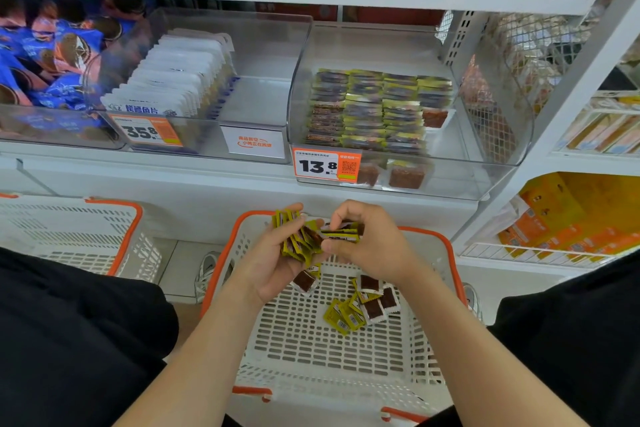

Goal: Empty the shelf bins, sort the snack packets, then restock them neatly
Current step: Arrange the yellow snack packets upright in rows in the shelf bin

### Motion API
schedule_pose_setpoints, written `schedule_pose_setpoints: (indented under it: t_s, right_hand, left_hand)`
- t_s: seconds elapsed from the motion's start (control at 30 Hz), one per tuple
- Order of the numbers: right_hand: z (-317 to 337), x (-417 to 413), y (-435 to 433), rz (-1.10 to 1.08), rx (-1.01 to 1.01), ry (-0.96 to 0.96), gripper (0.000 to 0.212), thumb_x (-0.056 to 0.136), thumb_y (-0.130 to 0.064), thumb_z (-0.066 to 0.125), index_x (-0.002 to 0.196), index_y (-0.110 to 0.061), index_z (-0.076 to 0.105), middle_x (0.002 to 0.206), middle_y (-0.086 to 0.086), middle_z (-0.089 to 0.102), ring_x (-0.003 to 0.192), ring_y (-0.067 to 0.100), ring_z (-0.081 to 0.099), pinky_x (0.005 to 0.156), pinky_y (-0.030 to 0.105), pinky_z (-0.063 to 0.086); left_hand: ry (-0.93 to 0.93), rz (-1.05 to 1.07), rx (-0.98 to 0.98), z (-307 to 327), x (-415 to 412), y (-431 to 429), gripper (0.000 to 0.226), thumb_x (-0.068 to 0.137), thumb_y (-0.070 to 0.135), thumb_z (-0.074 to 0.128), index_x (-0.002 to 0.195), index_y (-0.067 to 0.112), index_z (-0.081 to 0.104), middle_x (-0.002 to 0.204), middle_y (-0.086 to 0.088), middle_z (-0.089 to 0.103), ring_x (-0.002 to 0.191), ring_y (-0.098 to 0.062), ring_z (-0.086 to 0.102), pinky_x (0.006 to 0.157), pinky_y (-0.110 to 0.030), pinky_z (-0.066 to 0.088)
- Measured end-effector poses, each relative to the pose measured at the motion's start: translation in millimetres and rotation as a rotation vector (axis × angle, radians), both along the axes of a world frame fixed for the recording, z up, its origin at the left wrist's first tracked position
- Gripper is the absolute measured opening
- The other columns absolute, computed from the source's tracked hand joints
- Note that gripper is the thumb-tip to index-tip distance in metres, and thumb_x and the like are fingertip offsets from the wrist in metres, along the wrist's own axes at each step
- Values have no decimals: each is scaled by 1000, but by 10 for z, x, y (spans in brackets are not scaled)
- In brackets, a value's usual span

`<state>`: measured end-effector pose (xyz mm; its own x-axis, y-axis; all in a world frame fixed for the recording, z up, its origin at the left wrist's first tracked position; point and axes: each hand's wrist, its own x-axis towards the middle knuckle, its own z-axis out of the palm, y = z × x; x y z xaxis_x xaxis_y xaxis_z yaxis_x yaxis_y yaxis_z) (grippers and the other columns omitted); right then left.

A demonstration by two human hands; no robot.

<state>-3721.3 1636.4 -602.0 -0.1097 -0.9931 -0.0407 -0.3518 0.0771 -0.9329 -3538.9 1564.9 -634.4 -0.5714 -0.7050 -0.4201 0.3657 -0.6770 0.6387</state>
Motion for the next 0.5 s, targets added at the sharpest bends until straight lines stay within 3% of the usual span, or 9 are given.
schedule_pose_setpoints:
  t_s: [0.07, 0.13, 0.23, 0.3, 0.37, 0.5]
  right_hand:
    - [2, 36, -5, 33, -46, 119, 38, 74, -12, 92, 83, -29, 59, 90, -6, 75, 86, 14, 74, 77, 46, 61]
    - [11, 79, 0, 50, -27, 151, 46, 69, -13, 95, 80, -32, 54, 87, -7, 73, 81, 14, 73, 72, 49, 61]
    - [31, 79, 8, 38, 67, 70, 46, 71, -13, 96, 88, -33, 57, 102, -7, 73, 79, 18, 75, 61, 50, 63]
    - [67, 53, 7, -25, 115, 56, 45, 79, -17, 91, 106, -37, 62, 122, -18, 60, 82, 20, 75, 62, 46, 64]
    - [83, 25, 9, -114, 188, -37, 47, 86, -18, 86, 122, -34, 61, 133, -14, 47, 84, 21, 75, 59, 39, 64]
    - [91, 23, 42, -122, 350, -263, 40, 93, -14, 79, 125, -21, 57, 127, 4, 61, 91, 25, 77, 69, 43, 66]
  left_hand:
    - [-7, -16, -60, -14, 0, 5, 58, 95, 4, 66, 149, 16, 49, 127, -24, 68, 111, -40, 68, 96, -56, 54]
    - [11, -38, -95, -12, 8, -7, 60, 93, -2, 64, 149, 14, 50, 130, -26, 65, 113, -42, 67, 95, -54, 55]
    - [36, -24, -75, -4, 11, -43, 55, 95, -6, 53, 146, 15, 54, 129, -25, 67, 108, -39, 71, 81, -47, 63]
    - [32, -25, -71, -16, 32, -64, 55, 95, -6, 48, 145, 16, 54, 128, -23, 68, 102, -36, 73, 75, -44, 64]
    - [32, -43, -91, -37, 57, -73, 56, 91, -6, 51, 143, 17, 55, 131, -24, 67, 105, -37, 72, 78, -45, 64]
    - [19, -59, -116, -69, 35, -61, 50, 81, -3, 63, 126, 19, 62, 136, -27, 63, 117, -44, 65, 91, -53, 57]
